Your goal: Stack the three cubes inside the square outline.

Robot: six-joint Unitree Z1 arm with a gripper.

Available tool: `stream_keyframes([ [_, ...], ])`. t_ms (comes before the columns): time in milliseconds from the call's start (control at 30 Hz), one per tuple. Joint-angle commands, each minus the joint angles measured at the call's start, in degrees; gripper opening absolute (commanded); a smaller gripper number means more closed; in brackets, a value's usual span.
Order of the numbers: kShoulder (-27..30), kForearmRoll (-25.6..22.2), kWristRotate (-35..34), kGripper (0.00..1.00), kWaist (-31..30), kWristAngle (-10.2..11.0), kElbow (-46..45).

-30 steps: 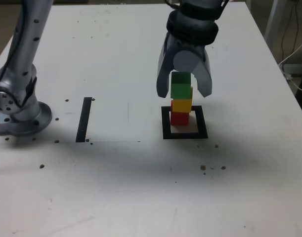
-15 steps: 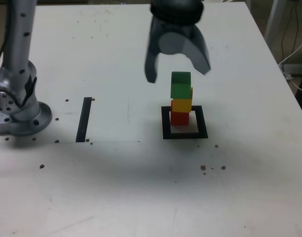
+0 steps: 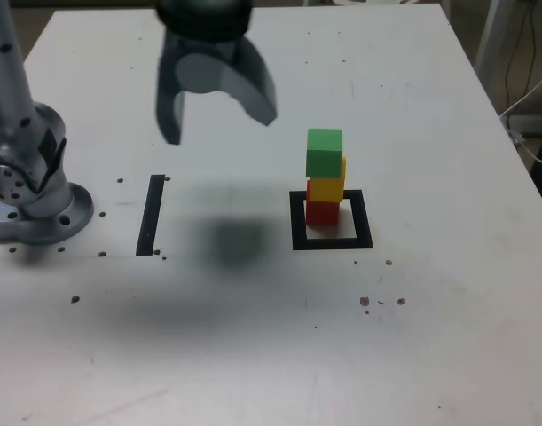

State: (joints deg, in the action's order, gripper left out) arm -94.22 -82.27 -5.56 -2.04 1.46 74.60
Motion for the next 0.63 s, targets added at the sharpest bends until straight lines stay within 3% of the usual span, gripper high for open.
stream_keyframes([
  [0,1.7,3.31,-0.27,1.0,-0.07,-0.89,-5.97],
  [200,3.39,11.28,-0.12,1.0,-0.07,-3.15,-16.52],
  [600,4.89,17.39,0.09,1.0,-0.07,-4.66,-24.56],
])
